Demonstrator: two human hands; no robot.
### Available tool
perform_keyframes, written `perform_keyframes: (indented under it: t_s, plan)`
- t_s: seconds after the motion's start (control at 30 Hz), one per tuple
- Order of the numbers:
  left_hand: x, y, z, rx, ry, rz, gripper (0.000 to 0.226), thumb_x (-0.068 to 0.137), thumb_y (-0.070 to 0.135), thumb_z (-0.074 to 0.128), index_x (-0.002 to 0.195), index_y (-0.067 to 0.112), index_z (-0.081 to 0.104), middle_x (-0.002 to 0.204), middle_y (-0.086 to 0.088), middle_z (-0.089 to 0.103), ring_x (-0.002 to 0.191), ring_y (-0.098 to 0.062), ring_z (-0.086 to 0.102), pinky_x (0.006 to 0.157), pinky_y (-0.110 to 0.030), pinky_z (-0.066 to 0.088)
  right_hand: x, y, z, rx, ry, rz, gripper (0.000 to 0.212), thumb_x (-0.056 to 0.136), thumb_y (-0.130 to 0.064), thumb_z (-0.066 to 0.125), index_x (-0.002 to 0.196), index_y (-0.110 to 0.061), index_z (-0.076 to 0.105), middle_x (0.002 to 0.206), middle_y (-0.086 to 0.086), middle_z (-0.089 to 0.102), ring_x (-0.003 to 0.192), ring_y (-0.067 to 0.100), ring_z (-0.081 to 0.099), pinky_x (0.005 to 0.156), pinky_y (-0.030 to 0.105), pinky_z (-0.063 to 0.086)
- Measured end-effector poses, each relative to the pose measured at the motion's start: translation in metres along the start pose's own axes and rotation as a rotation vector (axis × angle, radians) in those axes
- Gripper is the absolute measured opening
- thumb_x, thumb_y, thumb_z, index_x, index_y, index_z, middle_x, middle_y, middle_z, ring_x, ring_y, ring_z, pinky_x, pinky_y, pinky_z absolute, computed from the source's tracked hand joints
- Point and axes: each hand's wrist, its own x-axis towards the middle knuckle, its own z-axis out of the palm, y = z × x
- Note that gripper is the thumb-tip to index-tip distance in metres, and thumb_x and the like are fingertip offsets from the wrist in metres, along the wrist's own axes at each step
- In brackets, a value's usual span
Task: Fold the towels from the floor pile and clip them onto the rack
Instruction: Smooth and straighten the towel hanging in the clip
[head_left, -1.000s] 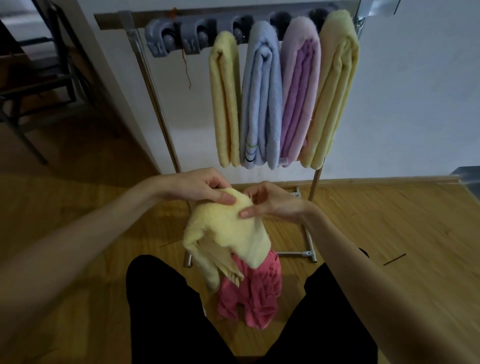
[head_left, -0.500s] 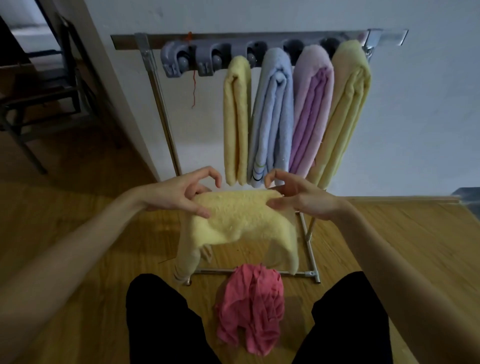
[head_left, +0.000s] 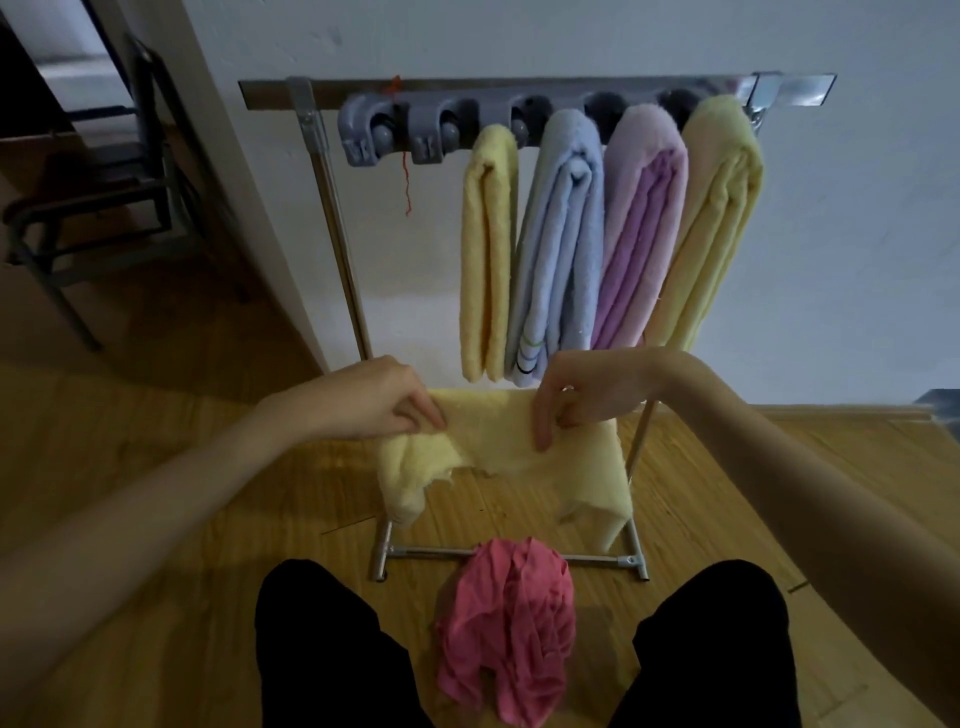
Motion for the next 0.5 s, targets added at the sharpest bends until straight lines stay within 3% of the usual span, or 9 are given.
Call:
perform_keyframes:
  t_s: [0.07,0.2,0.27,0.37,0.43,0.5]
  plan:
    - [0.000,0.002,0.002,0.113,0.112,-0.012,0.027,0.089,0.021,0.063,0.114,0.029,0.068,0.088,0.025,0.057,0.070,0.014,0.046,0.065,0.001,0.034,0.004,0.005,-0.002,-0.081,0.062,0.059,0.048,0.083,0.004,0.048,0.089,-0.036,0.075,0.094,-0.006,0.070,0.089,0.016,0.062,0.087,0.037,0.053]
    - [0.002,-0.003,-0.005,0.234,0.407,-0.096,0.027,0.092,0.025,0.058,0.118,0.027,0.065,0.084,0.015,0.049,0.071,0.001,0.046,0.061,-0.010,0.032,0.008,0.006,-0.012,-0.095,0.342,0.103,0.046,0.086,0.005,0.045,0.104,-0.026,0.074,0.094,-0.005,0.066,0.083,0.014,0.058,0.081,0.032,0.051]
    - [0.005,-0.002,-0.011,0.251,0.598,-0.156,0.026,0.094,0.024,0.055,0.118,0.023,0.065,0.087,0.007,0.055,0.075,-0.008,0.050,0.063,-0.017,0.035,0.008,0.000,-0.018,-0.122,0.520,0.093,0.044,0.090,0.002,0.042,0.112,-0.024,0.071,0.104,-0.004,0.065,0.088,0.012,0.056,0.080,0.030,0.049]
    - [0.008,0.006,-0.024,0.298,0.874,-0.249,0.022,0.094,0.019,0.055,0.111,0.013,0.066,0.086,-0.005,0.058,0.073,-0.017,0.053,0.061,-0.027,0.043,0.012,-0.009,-0.027,-0.204,0.786,0.074,0.044,0.092,0.000,0.040,0.117,-0.024,0.068,0.116,-0.001,0.064,0.102,0.020,0.057,0.079,0.040,0.050]
    - [0.011,0.007,-0.034,0.349,0.964,-0.274,0.020,0.093,0.018,0.055,0.110,0.010,0.064,0.089,-0.007,0.055,0.071,-0.019,0.052,0.059,-0.029,0.046,0.016,-0.014,-0.035,-0.266,0.917,0.084,0.044,0.092,0.000,0.041,0.120,-0.023,0.067,0.114,0.002,0.065,0.101,0.025,0.059,0.066,0.038,0.046]
    - [0.015,0.004,-0.044,0.380,0.997,-0.293,0.023,0.094,0.016,0.053,0.115,0.009,0.061,0.097,-0.009,0.052,0.071,-0.021,0.053,0.060,-0.032,0.050,0.017,-0.020,-0.044,-0.297,1.046,0.085,0.046,0.088,0.004,0.043,0.119,-0.020,0.068,0.104,0.005,0.068,0.086,0.027,0.061,0.055,0.033,0.037]
